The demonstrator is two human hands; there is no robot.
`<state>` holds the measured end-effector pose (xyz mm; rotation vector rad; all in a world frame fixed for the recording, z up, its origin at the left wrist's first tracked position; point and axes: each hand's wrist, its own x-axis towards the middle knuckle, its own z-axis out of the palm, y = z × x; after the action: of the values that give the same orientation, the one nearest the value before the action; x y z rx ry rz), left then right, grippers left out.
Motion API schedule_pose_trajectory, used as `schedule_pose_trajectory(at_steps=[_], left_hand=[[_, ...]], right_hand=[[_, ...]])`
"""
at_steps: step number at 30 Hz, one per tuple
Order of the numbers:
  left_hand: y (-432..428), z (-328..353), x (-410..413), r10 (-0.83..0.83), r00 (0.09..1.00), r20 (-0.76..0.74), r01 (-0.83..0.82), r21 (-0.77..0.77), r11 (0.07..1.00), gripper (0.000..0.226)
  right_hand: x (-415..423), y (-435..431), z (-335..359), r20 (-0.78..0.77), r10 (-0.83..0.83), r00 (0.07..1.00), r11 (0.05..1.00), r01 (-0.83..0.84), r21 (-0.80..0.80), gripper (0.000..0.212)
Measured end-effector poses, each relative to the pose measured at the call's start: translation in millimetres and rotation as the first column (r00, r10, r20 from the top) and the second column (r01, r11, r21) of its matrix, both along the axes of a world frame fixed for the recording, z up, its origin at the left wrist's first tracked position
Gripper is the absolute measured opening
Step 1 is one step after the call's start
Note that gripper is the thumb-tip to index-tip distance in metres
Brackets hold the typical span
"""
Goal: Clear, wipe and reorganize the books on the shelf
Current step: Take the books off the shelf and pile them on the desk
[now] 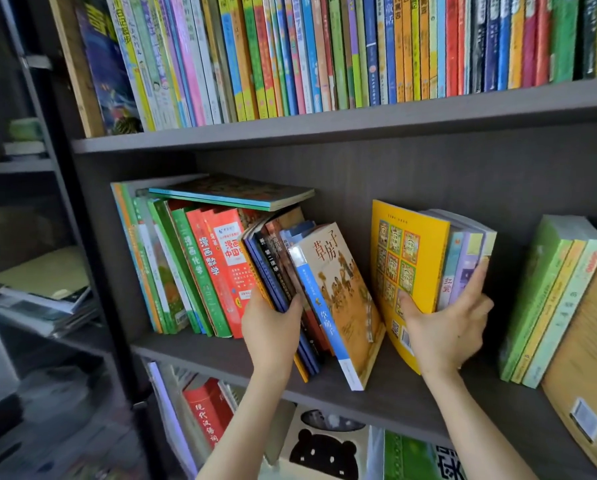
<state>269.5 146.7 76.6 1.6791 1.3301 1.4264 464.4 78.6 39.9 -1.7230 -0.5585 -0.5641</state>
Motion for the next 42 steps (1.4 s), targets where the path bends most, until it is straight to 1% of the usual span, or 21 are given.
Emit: schedule_pose_trajectory(at_steps=[2,5,6,8,10,13,17,20,23,26,27,30,33,38,41,42], left_hand=[[3.1,6.3,3.6,0.039,0.999,-0.004,-0.039,-0.014,0.999,0.043],[4.4,14.6,7.2,0.042,0.999,0.010,-0.041,-0.036,0.998,0.046],[4.1,15.2,6.8,0.029,0.999,0.022,-0.028,-0.040,0.999,0.041],[4.3,14.4,3.2,0.015,0.999,0.032,-0.013,-0.061,0.998,0.022],[2.7,12.9,-4.2,0.022,0.999,0.039,-0.019,-0.077,0.997,0.029],[-7.0,14.9,-23.2,0.028,1.000,-0.008,-0.028,-0.050,0.998,0.048],[-22.6,30.4,-59.1,0.049,0.995,-0.091,-0.046,0.027,0.999,0.055],[-34.5,41.6,-90.6,0.072,0.990,-0.118,-0.061,0.092,0.994,0.046],[-49.9,47.6,-121.7,0.061,0.994,-0.085,-0.050,0.123,0.991,0.038],[-70.5,52.8,-148.2,0.039,0.997,-0.061,-0.032,0.122,0.992,0.019],[-76.0,53.7,-156.0,0.042,0.998,-0.056,-0.036,0.115,0.993,0.017],[-87.3,52.8,-178.3,0.055,0.998,0.000,-0.055,0.082,0.995,0.023],[-97.7,48.3,-196.8,0.087,0.996,0.036,-0.089,0.047,0.995,0.022],[-116.7,33.0,-223.7,0.133,0.983,0.124,-0.123,-0.086,0.989,0.017],[-128.2,25.4,-236.4,0.116,0.973,0.198,-0.085,-0.160,0.983,0.017],[-131.7,23.5,-239.9,0.109,0.971,0.213,-0.071,-0.178,0.981,0.017]], right_hand=[[0.3,0.1,-0.3,0.002,0.000,1.000,1.000,0.000,-0.001,0.115],[-0.2,-1.4,1.3,-0.005,0.006,1.000,1.000,-0.006,-0.017,0.115],[-0.7,-2.6,2.3,-0.007,0.010,1.000,0.999,-0.010,-0.031,0.116],[-1.5,-6.6,3.8,-0.023,0.025,0.999,0.997,-0.027,-0.067,0.118],[-1.7,-10.5,4.0,-0.028,0.037,0.999,0.995,-0.040,-0.092,0.119],[-1.8,-13.4,3.8,-0.030,0.055,0.998,0.993,-0.058,-0.105,0.120],[-1.7,-13.5,5.4,-0.043,0.074,0.996,0.994,-0.077,-0.080,0.118],[-3.1,-14.2,7.0,-0.047,0.078,0.996,0.994,-0.081,-0.069,0.116],[-6.5,-16.0,10.7,-0.067,0.085,0.994,0.995,-0.088,-0.054,0.115],[-13.3,-22.2,14.6,-0.090,0.100,0.991,0.994,-0.104,-0.038,0.114],[-16.8,-26.0,15.0,-0.096,0.098,0.991,0.994,-0.102,-0.036,0.114],[-29.3,-44.4,14.0,-0.100,0.087,0.991,0.996,-0.089,-0.018,0.112],[-40.3,-72.1,15.6,-0.086,0.080,0.993,0.997,-0.080,0.006,0.113],[-48.5,-117.9,30.7,-0.138,0.080,0.987,0.997,-0.081,-0.001,0.117],[-56.4,-137.8,39.3,-0.234,0.169,0.957,0.985,-0.156,0.074,0.119],[-60.4,-143.6,41.8,-0.279,0.217,0.936,0.974,-0.188,0.125,0.119]])
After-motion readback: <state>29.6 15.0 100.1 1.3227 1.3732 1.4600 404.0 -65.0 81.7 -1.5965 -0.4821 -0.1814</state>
